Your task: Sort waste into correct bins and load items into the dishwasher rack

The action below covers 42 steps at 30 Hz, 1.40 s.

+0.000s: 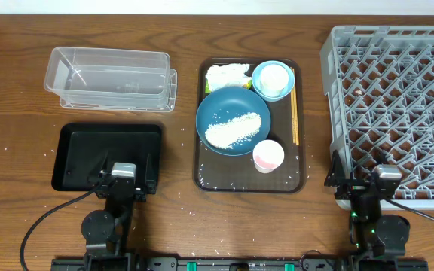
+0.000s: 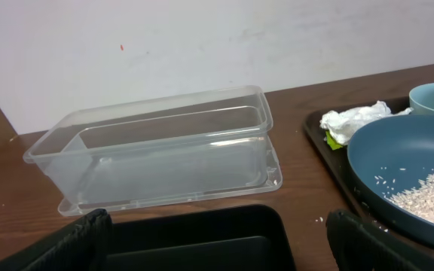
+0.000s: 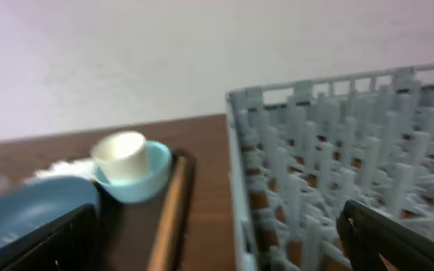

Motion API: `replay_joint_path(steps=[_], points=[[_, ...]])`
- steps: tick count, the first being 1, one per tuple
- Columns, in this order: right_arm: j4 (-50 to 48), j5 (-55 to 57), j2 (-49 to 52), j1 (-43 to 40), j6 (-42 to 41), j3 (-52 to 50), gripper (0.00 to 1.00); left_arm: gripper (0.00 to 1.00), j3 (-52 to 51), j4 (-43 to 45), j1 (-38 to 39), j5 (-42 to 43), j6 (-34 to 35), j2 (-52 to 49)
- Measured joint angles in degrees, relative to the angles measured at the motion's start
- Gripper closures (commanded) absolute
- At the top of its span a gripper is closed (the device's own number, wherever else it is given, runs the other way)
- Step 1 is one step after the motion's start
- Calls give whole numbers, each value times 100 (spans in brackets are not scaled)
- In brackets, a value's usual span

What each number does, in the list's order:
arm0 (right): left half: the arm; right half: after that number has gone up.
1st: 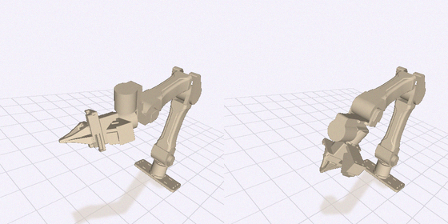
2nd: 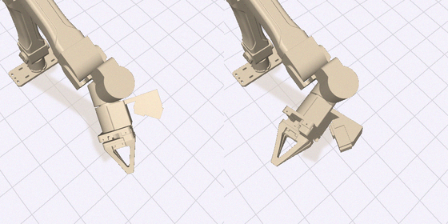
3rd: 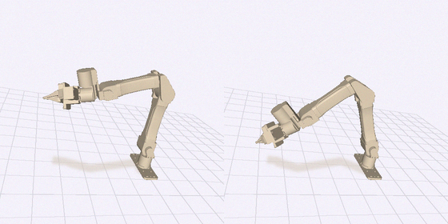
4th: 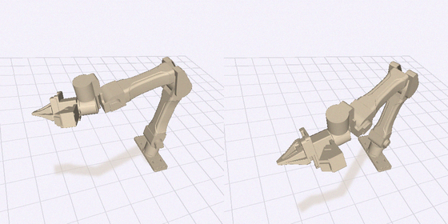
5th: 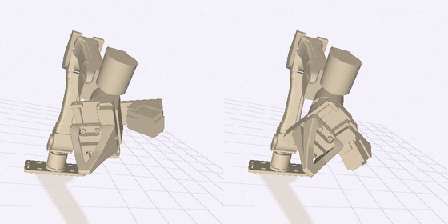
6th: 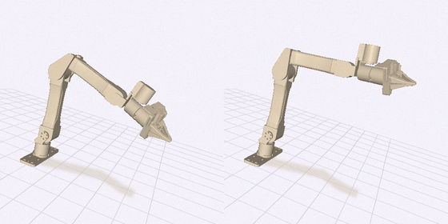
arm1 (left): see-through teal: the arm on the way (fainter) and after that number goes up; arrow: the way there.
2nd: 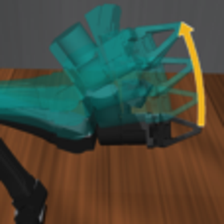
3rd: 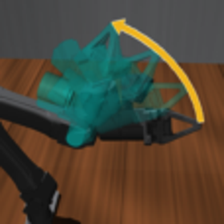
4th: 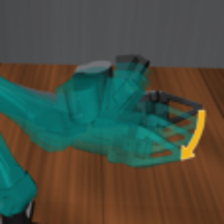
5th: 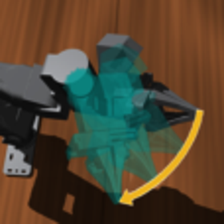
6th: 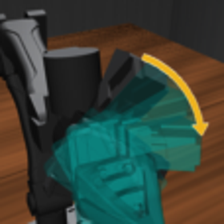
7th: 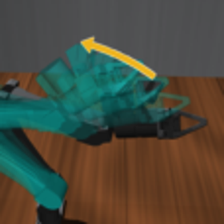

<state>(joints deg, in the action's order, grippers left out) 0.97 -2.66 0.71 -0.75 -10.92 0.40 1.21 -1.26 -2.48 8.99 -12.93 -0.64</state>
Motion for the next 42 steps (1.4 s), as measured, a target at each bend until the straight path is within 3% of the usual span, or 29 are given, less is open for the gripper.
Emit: replay_joint_path(steps=[5,17,20,27,34,38,42], points=[[-101,-334,4,0,-629,-2,1,7,0,0,0,0,-2,0],[-2787,-487,52,0,-2496,20,1,7,0,0,0,0,-2,0],[-2732,-509,245,0,-2691,212,1,7,0,0,0,0,-2,0],[-1139,-1530,1932,2,-2175,1720,1,7,0,0,0,-2,-2,-4],[1670,-2719,4382,190,-920,4328,1,7,0,0,0,-13,-2,-7],[3683,-2382,5545,1084,-96,5772,1,7,0,0,0,-20,-2,-7],[4937,-1370,6481,2129,284,6876,1,7,0,-2,0,-20,-4,-7]])
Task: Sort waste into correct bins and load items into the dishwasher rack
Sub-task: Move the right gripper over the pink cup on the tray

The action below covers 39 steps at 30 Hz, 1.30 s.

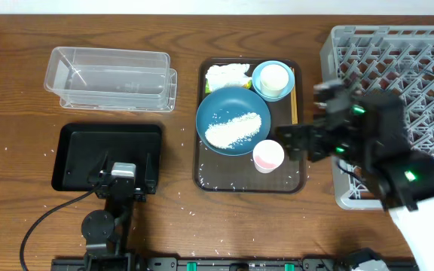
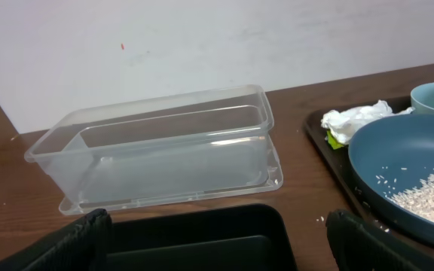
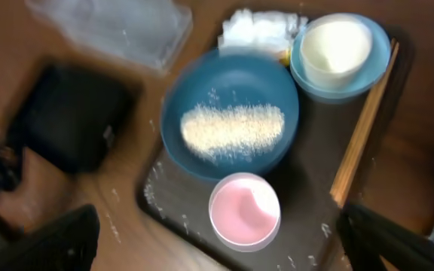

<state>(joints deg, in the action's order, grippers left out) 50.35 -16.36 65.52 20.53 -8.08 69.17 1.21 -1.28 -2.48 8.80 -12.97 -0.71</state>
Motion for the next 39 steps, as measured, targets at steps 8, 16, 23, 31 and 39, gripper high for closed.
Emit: replay_joint_path(steps=[8,16,23,31,39], points=[[503,1320,1375,1495,229,566,1,7,0,0,0,2,0,0],[837,1156,2041,1875,280,568,10,7,0,0,0,0,0,0],[839,1019,2568,1934,17,568,20,7,0,0,0,0,2,0],[999,1585,3195,1934,-555,573,33,7,0,0,0,0,0,0],[841,1751,3622,1934,-1128,573,46,7,0,0,0,0,2,0]])
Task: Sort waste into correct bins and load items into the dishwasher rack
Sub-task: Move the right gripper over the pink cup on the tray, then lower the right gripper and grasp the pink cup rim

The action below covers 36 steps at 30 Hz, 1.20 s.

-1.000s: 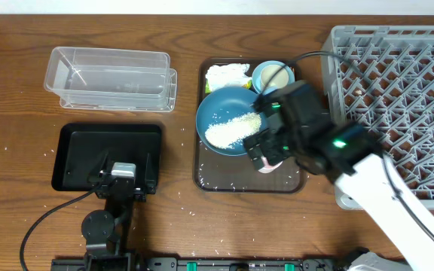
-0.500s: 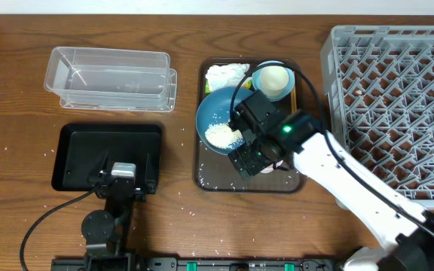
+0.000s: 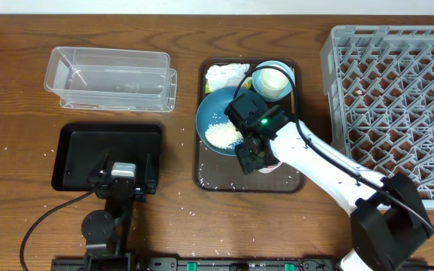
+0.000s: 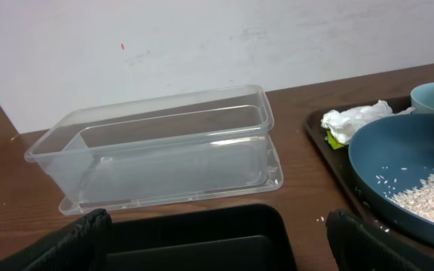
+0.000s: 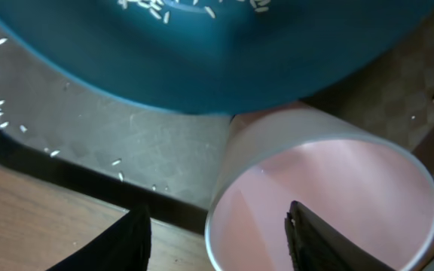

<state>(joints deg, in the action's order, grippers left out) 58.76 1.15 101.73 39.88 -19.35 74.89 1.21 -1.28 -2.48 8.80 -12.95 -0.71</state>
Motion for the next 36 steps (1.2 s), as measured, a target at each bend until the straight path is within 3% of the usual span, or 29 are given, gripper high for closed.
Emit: replay_joint_path(steps=[12,20,28,36], points=[[-186,20,7,0,-219,0,57,7,0,0,0,0,-2,0],[-251,55,7,0,-256,0,80,7,0,0,0,0,0,0],[-249,81,7,0,-299,0,85,7,0,0,0,0,0,0],[-254,81,7,0,-422,0,82,7,0,0,0,2,0,0]])
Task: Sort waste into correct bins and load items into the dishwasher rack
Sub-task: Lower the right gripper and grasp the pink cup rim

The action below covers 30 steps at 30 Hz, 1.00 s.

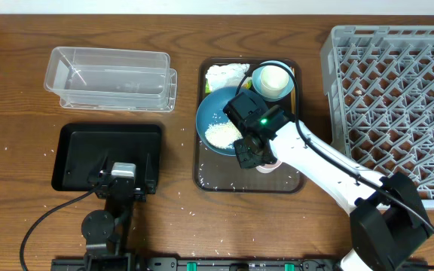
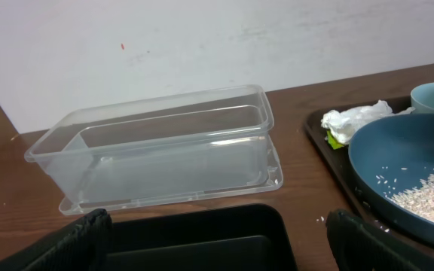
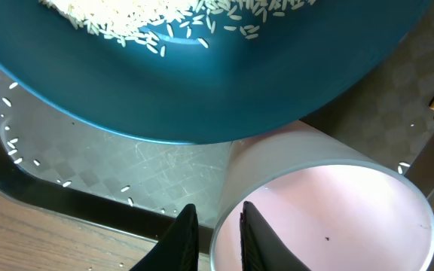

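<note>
The pink cup (image 3: 330, 218) stands on the brown tray (image 1: 202, 175), next to the blue plate of rice (image 1: 215, 124). My right gripper (image 3: 218, 237) is shut on the cup's near rim, with one finger inside the cup and one outside. A white cup sits in a light blue bowl (image 1: 272, 79). A crumpled napkin (image 1: 224, 73) and chopsticks (image 1: 295, 79) also lie on the tray. My left gripper (image 2: 224, 252) rests open at the front of the black bin (image 1: 104, 150), holding nothing.
The clear plastic bin (image 1: 111, 77) stands at the back left. The grey dishwasher rack (image 1: 398, 98) fills the right side. Rice grains are scattered on the tray and the table in front of it. My right arm reaches across the tray from the front right.
My right gripper's fingers stood wide apart around the pink cup's near rim. Now they have shut on that rim. The cup stands in the same place, and the left arm is unchanged.
Both arms first rested at the table's front, the right one beside the rack. Then my right gripper was open above the tray's right side. Then it was down at the pink cup, open astride its rim. Now it grips that rim.
</note>
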Motion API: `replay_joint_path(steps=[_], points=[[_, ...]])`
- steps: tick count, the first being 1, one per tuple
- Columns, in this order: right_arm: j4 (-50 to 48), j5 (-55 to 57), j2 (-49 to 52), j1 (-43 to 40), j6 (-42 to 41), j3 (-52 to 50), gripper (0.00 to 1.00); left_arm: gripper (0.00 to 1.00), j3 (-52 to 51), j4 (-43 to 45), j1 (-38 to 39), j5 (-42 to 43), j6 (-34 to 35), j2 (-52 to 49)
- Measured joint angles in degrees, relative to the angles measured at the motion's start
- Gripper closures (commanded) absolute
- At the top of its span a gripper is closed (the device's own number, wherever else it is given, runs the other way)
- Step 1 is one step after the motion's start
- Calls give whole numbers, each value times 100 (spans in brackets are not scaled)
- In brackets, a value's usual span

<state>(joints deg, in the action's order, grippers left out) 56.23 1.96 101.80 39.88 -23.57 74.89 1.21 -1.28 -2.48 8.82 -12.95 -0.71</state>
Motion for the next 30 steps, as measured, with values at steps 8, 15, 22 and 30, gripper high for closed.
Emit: replay_joint_path(steps=[8,15,22,30], points=[[2,0,0,0,-98,0,76,7,0,0,0,-2,0,0],[0,0,0,0,-122,0,81,7,0,0,0,-2,0,0],[-4,2,0,0,-142,0,81,7,0,0,0,-2,0,0],[-13,2,0,7,-168,0,80,7,0,0,0,-2,0,0]])
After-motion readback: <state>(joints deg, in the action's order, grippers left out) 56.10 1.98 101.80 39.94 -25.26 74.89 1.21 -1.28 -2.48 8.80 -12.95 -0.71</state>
